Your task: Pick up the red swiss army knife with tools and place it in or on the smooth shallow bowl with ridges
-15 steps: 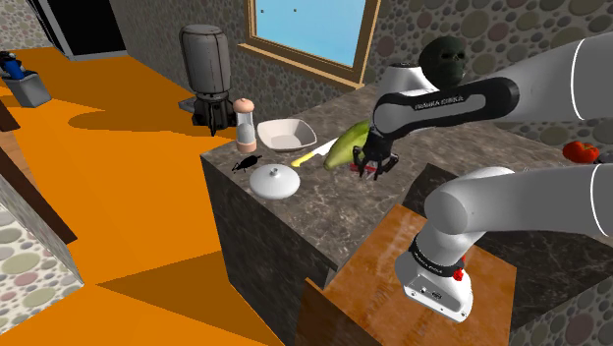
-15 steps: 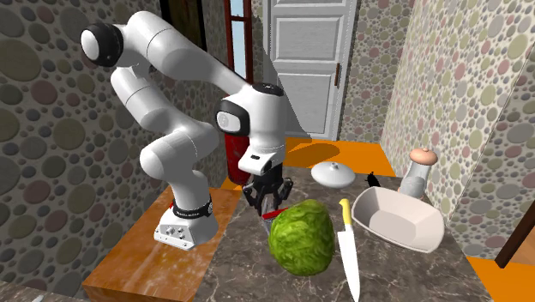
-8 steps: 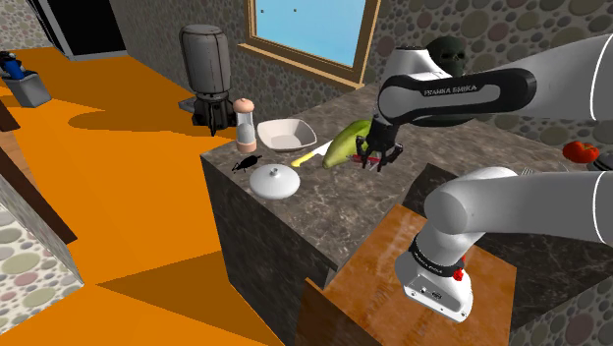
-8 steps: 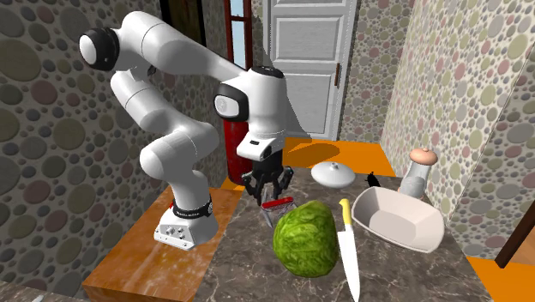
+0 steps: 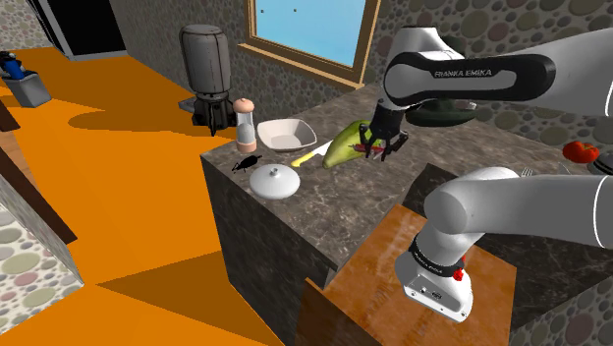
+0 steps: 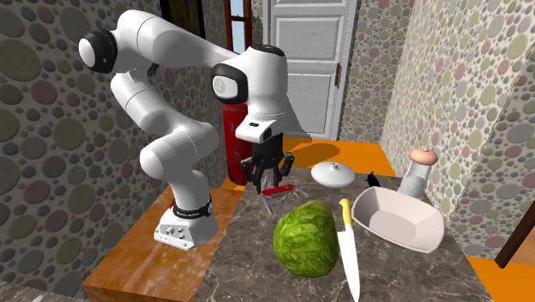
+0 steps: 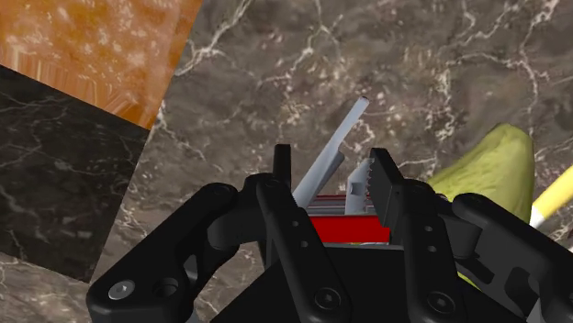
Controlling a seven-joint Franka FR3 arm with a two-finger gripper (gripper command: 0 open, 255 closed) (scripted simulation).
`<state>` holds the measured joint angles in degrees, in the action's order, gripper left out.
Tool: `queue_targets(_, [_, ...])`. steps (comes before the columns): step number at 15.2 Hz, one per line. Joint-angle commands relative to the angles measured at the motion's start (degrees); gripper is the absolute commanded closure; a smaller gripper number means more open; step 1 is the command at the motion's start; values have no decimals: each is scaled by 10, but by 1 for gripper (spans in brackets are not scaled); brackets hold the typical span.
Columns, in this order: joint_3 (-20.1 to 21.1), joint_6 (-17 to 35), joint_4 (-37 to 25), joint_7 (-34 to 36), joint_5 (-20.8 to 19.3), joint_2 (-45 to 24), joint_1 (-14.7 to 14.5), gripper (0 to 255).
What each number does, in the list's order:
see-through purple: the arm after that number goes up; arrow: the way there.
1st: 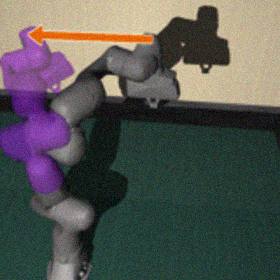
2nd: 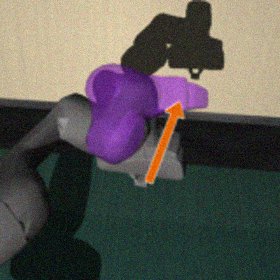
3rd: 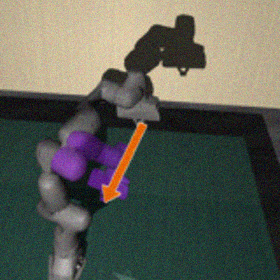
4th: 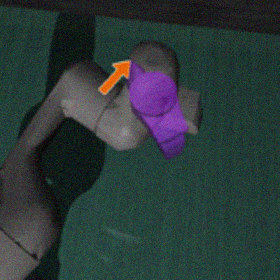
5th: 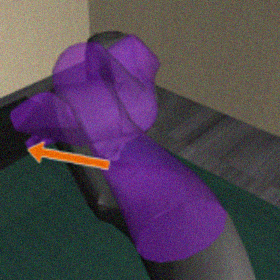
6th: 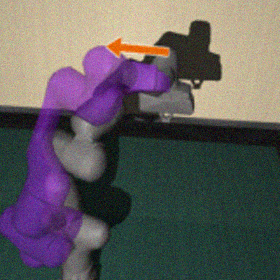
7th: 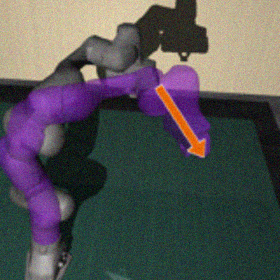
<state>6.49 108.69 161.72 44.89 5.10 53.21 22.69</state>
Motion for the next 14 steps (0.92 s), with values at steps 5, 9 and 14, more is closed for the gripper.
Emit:
queue_targets(5, [13,-3,-55,13,6,-52,-2,255])
queue_targets(9, [40,37,-122,39,14,-158,-2,255])
queue_targets(14, [71,65,-219,73,8,-280,3,255])
